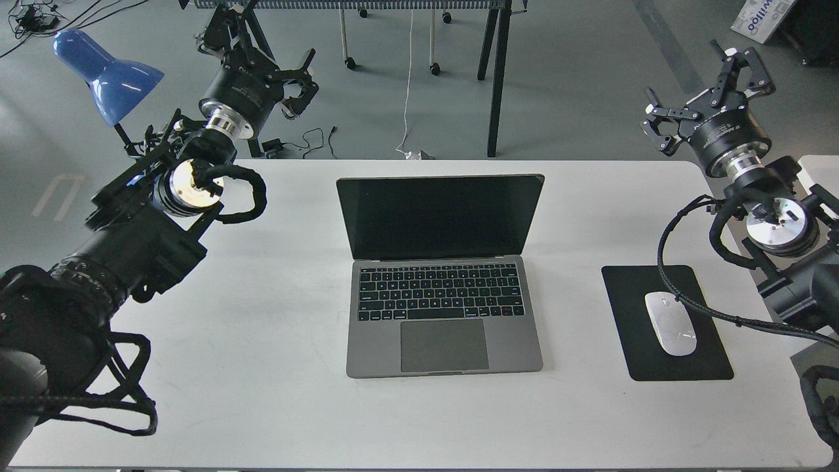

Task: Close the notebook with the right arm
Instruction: 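Raise the right gripper up and inward toward the laptop screen top, then push the laptop screen's top edge away from the robot and down with the right gripper, then press the lid down flat onto the keyboard with the right gripper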

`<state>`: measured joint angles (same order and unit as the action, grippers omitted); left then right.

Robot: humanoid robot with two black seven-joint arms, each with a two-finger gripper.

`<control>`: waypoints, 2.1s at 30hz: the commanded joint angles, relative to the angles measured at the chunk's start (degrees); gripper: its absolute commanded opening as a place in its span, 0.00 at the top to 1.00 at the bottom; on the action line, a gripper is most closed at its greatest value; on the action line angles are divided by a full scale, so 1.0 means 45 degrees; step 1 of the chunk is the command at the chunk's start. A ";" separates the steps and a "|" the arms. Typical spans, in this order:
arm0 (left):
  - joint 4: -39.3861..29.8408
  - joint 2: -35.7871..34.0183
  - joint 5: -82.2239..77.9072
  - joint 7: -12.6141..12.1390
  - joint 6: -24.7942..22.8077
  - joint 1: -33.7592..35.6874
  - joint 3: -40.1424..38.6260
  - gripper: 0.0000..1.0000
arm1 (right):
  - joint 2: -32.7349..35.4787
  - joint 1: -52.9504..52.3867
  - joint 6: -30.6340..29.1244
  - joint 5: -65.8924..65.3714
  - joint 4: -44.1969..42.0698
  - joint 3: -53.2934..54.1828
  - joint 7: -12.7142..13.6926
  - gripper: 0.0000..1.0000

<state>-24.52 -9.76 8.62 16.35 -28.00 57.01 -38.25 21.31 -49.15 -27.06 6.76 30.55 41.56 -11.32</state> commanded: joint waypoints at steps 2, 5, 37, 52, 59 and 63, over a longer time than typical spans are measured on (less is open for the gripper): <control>-0.0020 0.0021 -0.0001 -0.0001 0.0000 -0.0013 0.0003 0.00 | -0.0380 -0.0775 0.0016 -0.0018 -0.0012 -0.2084 -0.0042 0.00; -0.0020 0.0021 -0.0001 -0.0001 0.0000 -0.0013 0.0003 0.00 | -0.0595 -0.1323 0.0055 -0.0154 -0.0012 -0.3509 -0.0042 0.00; -0.0020 0.0021 -0.0001 -0.0021 0.0000 -0.0033 0.0003 0.00 | -0.0381 -0.2399 -0.0023 -0.3337 0.3796 -0.8316 0.0075 0.00; -0.0020 0.0021 -0.0001 -0.0021 0.0000 -0.0033 0.0003 0.00 | -0.0401 -0.1930 -0.0003 -0.4861 0.4051 -0.9313 0.0075 0.00; -0.0001 0.0021 -0.0001 -0.0021 0.0000 -0.0033 0.0003 0.00 | -0.0420 -0.1930 0.0075 -0.4861 0.4051 -1.0172 0.0056 0.00; -0.0020 0.0021 -0.0020 -0.0021 0.0000 -0.0033 0.0023 0.00 | -0.0478 -0.1657 0.0075 -0.4997 0.4031 -1.0329 0.0056 0.00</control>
<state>-24.55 -9.71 8.62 16.32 -28.00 56.86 -38.22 19.40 -57.43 -26.71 -15.20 48.78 -4.50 -11.10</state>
